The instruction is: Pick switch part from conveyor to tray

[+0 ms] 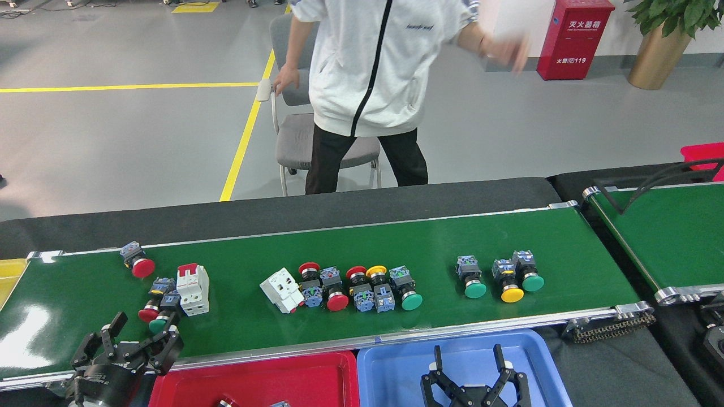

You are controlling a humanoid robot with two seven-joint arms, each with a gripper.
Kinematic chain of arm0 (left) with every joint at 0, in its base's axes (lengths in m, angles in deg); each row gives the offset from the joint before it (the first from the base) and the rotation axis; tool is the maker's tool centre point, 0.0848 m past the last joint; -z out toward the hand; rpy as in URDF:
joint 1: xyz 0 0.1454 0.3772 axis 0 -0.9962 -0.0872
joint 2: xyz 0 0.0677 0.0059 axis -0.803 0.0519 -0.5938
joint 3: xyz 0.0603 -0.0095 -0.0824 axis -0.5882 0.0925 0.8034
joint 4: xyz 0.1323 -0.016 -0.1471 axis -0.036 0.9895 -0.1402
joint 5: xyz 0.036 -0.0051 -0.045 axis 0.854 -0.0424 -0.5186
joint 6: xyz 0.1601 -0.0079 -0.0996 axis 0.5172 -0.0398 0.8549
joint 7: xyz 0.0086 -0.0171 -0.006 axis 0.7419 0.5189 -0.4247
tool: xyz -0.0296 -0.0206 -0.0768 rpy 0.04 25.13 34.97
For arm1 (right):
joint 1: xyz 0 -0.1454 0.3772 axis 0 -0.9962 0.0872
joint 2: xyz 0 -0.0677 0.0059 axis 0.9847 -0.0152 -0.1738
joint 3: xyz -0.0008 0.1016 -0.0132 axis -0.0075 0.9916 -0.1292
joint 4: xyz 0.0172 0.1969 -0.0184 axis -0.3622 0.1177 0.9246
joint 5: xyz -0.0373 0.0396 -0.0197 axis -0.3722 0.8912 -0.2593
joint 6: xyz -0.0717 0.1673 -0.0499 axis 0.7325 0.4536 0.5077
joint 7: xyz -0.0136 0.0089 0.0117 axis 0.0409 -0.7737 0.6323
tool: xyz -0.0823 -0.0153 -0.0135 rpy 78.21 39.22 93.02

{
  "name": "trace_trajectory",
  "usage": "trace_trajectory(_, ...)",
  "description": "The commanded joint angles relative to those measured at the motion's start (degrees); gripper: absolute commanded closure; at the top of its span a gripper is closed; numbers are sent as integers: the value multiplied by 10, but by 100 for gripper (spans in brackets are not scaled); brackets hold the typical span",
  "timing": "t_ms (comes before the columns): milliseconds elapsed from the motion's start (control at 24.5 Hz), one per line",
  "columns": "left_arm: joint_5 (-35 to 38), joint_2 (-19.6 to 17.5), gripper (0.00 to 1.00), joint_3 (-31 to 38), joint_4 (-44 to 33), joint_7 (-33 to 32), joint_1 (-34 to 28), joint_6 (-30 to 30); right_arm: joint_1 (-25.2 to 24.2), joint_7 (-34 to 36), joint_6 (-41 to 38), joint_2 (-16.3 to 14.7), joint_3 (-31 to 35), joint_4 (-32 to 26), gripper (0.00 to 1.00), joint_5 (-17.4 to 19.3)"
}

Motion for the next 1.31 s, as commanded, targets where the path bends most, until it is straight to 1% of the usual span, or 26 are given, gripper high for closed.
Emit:
trace_trajectory(0, 15, -9, 0, 2, 21, 4, 25, -7, 37, -38, -16, 14, -9, 19, 3, -2)
trace_trajectory(41, 18, -9, 0, 2, 34, 4, 34, -6, 55, -48, -24, 16, -16, 33, 3, -3)
trace_trajectory(122, 18, -10, 0, 2, 57, 5, 50, -6, 80, -61, -46, 32, -30, 64, 3, -2)
trace_trajectory(326, 18, -21, 1, 3, 94, 6, 72, -7, 114, -84, -110, 76, -30, 121, 3, -1)
trace_trajectory(367, 18, -21, 6, 3, 106, 7, 79, -7, 119, -90, -117, 84, -30, 132, 3, -1)
trace_trajectory(449, 18, -21, 21, 3, 128, 8, 91, -5, 126, -94, -127, 94, -31, 150, 3, -1)
trace_trajectory(489, 16, -21, 26, 3, 134, 8, 95, -4, 129, -94, -131, 98, -31, 155, 3, -1)
trace_trajectory(530, 15, -21, 35, 1, 142, 8, 99, -1, 131, -94, -136, 102, -31, 163, 3, -1)
trace_trajectory(612, 12, -18, 58, 1, 146, 8, 100, 6, 140, -95, -151, 110, -30, 185, 3, 0)
trace_trajectory(653, 11, -16, 71, 1, 146, 9, 100, 13, 143, -95, -158, 116, -30, 200, 3, 1)
trace_trajectory(693, 4, -15, 80, 1, 146, 9, 101, 28, 150, -95, -162, 122, -29, 218, 3, 2)
trace_trajectory(816, -7, -12, 82, 0, 142, 9, 101, 45, 167, -94, -161, 123, -29, 239, 3, 5)
trace_trajectory(856, -6, -12, 83, -4, 141, 9, 104, 47, 178, -93, -159, 124, -29, 246, 3, 14)
trace_trajectory(979, -13, -13, 85, -21, 114, 10, 108, 82, 225, -90, -156, 124, -27, 296, 4, 61)
trace_trajectory(1060, -25, -14, 86, -22, 84, 10, 106, 113, 238, -88, -156, 123, -26, 318, 11, 67)
trace_trajectory(1101, -28, -13, 86, -23, 66, 10, 101, 132, 238, -88, -156, 122, -25, 322, 17, 67)
trace_trajectory(1142, -28, -13, 86, -23, 47, 10, 93, 153, 238, -87, -157, 120, -26, 323, 27, 67)
trace_trajectory(1183, -29, -12, 86, -23, 20, 10, 74, 181, 238, -87, -160, 119, -26, 324, 39, 67)
trace_trajectory(1223, -33, -13, 85, -22, -5, 10, 52, 205, 238, -87, -161, 118, -26, 325, 48, 67)
trace_trajectory(1264, -37, -13, 85, -22, -36, 10, 26, 233, 238, -87, -163, 117, -28, 324, 61, 67)
